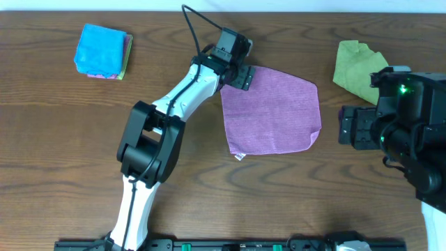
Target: Fold the cloth
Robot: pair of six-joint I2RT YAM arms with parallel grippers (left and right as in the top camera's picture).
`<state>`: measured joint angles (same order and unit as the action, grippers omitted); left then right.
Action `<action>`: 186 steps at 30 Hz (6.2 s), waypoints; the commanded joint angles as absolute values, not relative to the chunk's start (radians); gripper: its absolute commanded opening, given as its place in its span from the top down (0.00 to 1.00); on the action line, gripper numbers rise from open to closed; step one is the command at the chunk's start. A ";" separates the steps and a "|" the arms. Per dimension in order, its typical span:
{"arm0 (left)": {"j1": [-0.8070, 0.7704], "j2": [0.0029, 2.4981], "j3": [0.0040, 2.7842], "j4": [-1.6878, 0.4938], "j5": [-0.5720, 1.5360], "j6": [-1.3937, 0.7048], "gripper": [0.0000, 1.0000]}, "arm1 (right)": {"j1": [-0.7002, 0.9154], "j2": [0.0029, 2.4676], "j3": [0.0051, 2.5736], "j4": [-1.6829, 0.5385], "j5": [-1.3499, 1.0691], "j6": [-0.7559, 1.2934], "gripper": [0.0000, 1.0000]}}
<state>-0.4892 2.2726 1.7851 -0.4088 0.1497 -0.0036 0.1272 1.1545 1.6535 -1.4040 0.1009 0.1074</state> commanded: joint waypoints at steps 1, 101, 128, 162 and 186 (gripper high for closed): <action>-0.491 2.287 1.819 -0.421 0.109 0.016 0.22 | 0.123 1.150 1.658 -1.408 0.093 0.127 0.12; -0.375 2.401 1.819 -0.860 0.132 0.044 0.94 | 0.287 1.917 1.038 -0.005 0.179 0.389 0.98; -0.375 2.401 1.819 -1.015 0.183 -0.004 0.95 | 0.262 2.030 1.040 -0.178 -0.033 0.460 0.98; -0.373 2.401 1.819 -1.147 0.259 -0.030 0.94 | 0.033 1.640 1.040 -0.438 -0.327 0.335 0.62; -0.373 2.401 1.819 -1.143 0.260 -0.029 0.94 | -0.096 1.895 1.040 -0.325 -0.650 0.343 0.51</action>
<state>-0.3737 2.3528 1.8431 -1.1770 0.2668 -0.0261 -0.0628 1.8790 1.0386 -0.3286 -0.6510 0.3515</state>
